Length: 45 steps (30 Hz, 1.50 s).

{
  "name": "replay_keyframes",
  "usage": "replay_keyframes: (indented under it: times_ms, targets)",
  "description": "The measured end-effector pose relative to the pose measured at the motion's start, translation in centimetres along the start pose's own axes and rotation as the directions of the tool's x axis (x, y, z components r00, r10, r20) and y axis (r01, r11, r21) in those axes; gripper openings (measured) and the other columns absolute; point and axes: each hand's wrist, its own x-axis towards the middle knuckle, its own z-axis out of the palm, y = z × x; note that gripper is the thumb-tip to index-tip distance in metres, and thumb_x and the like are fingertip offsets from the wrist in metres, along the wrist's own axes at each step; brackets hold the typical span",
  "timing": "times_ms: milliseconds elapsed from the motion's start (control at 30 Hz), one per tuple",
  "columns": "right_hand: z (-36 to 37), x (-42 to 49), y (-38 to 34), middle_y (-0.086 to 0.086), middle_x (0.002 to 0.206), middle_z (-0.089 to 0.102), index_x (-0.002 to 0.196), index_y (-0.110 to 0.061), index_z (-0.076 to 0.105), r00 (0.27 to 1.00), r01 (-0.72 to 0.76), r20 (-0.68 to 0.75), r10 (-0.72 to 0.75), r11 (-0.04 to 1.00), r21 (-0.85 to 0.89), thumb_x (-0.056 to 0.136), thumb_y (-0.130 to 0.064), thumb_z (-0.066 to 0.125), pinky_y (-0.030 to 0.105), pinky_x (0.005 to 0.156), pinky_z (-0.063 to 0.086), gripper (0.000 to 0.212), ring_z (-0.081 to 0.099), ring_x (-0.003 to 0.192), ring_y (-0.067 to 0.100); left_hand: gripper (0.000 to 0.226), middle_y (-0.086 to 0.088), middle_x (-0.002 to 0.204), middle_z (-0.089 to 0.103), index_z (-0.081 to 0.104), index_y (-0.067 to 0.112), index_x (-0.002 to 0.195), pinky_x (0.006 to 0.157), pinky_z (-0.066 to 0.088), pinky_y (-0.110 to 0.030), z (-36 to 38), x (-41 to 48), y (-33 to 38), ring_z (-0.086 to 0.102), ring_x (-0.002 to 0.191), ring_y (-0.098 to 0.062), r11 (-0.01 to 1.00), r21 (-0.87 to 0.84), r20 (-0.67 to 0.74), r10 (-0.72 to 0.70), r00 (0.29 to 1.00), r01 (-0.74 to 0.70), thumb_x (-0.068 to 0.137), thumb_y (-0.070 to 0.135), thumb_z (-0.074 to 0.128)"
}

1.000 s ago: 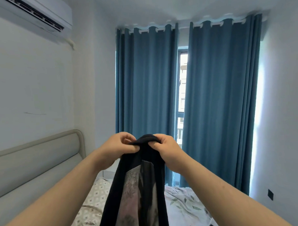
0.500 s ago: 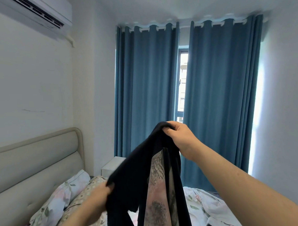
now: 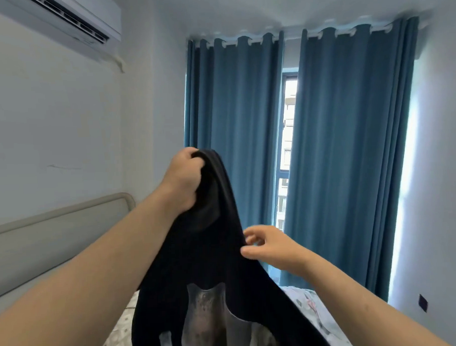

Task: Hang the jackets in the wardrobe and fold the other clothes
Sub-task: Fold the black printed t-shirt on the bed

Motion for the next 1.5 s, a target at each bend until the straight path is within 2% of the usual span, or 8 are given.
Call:
replay_keyframes:
  times_ms: [167,367,533,700,900,1267,1400,1500]
  targets:
    - [0.1,0.6,-3.7,-0.006,0.118,0.072,0.130,-0.025,0.060,0.999,-0.050,0.049,0.022,0.733,0.678,0.098,-0.059,0.042,0.028,0.085,0.055,0.050,0.068,0.107,0.010,0.018,-0.009,0.079,0.063,0.061,0.014,0.084,0.075,0.054,-0.044,3.6,-2.1,-1.1,0.061,0.079,-0.026,0.997,0.080,0.108,-0.013,0.994,0.004,0.085,0.004,0.047]
    - [0.3,1.0,-2.3,0.008,0.107,0.075,0.122,-0.018,0.063,0.981,-0.066,-0.074,0.181,0.664,0.745,0.105,-0.041,0.044,0.036,0.077,0.059,0.035,0.073,0.096,0.024,0.015,-0.009,0.096,0.074,0.075,0.017,0.090,0.079,0.058,-0.032,0.8,-2.9,-4.3,0.072,0.096,-0.024,0.992,-0.100,0.394,-0.027,0.919,0.072,0.087,0.020,0.060]
    - [-0.7,1.7,-2.7,0.004,0.088,0.077,0.109,-0.014,0.069,0.954,-0.049,-0.148,0.261,0.622,0.782,0.100,-0.047,0.053,0.028,0.058,0.059,0.038,0.075,0.075,0.018,0.044,-0.001,0.110,0.067,0.064,0.022,0.113,0.092,0.052,-0.037,-4.1,-6.0,-13.3,0.063,0.110,-0.020,0.987,-0.067,0.081,-0.139,0.987,0.144,0.077,0.048,0.067]
    - [-1.8,3.3,-4.0,0.011,0.096,0.075,0.105,-0.011,0.073,0.936,-0.029,-0.160,0.313,0.521,0.853,0.083,-0.054,0.072,0.047,0.093,0.057,0.049,0.072,0.089,0.027,0.056,0.013,0.103,0.075,0.063,0.023,0.116,0.073,0.055,-0.017,-4.5,-13.5,-21.7,0.070,0.096,-0.004,0.916,0.199,0.391,-0.401,0.828,0.349,0.067,0.045,0.082]
    - [-2.8,3.5,-3.5,0.014,0.088,0.074,0.096,-0.007,0.075,0.927,-0.039,-0.154,0.343,0.495,0.868,0.090,-0.049,0.067,0.046,0.085,0.059,0.044,0.072,0.080,0.028,0.024,-0.016,0.102,0.075,0.068,0.008,0.113,0.078,0.055,-0.040,-4.9,-11.8,-22.3,0.073,0.093,-0.030,0.837,-0.139,0.179,-0.504,0.845,0.529,0.090,0.016,0.066]
    - [-2.9,-2.0,3.0,0.002,0.054,0.046,0.064,-0.016,0.043,0.797,-0.397,-0.142,0.587,0.687,0.609,0.064,-0.012,0.044,0.024,0.047,0.033,0.004,0.045,0.045,0.019,0.029,-0.011,0.084,0.074,0.074,0.015,0.088,0.065,0.052,-0.023,-6.3,-5.3,-11.1,0.070,0.077,-0.019,0.980,0.197,0.307,-0.050,0.950,-0.012,0.070,0.036,0.065]
    - [-0.8,-2.4,2.5,0.001,0.072,0.042,0.077,-0.020,0.042,0.867,-0.354,-0.252,0.430,0.887,0.297,0.062,-0.014,0.047,0.031,0.058,0.027,0.017,0.034,0.066,0.018,0.024,-0.006,0.071,0.071,0.073,0.014,0.079,0.059,0.050,-0.021,-4.7,-5.0,-8.3,0.069,0.068,-0.016,0.972,0.222,0.398,-0.020,0.917,-0.075,0.066,0.033,0.066]
    - [1.1,-2.1,0.5,-0.011,0.124,0.059,0.131,-0.023,0.054,0.971,-0.115,-0.168,0.168,0.951,0.286,0.078,-0.030,0.057,0.017,0.087,0.043,0.053,0.055,0.114,0.002,0.019,-0.001,0.063,0.067,0.072,0.015,0.074,0.055,0.049,-0.022,-3.3,-4.9,-7.2,0.063,0.061,-0.009,0.927,0.342,0.439,-0.014,0.899,-0.152,0.063,0.028,0.063]
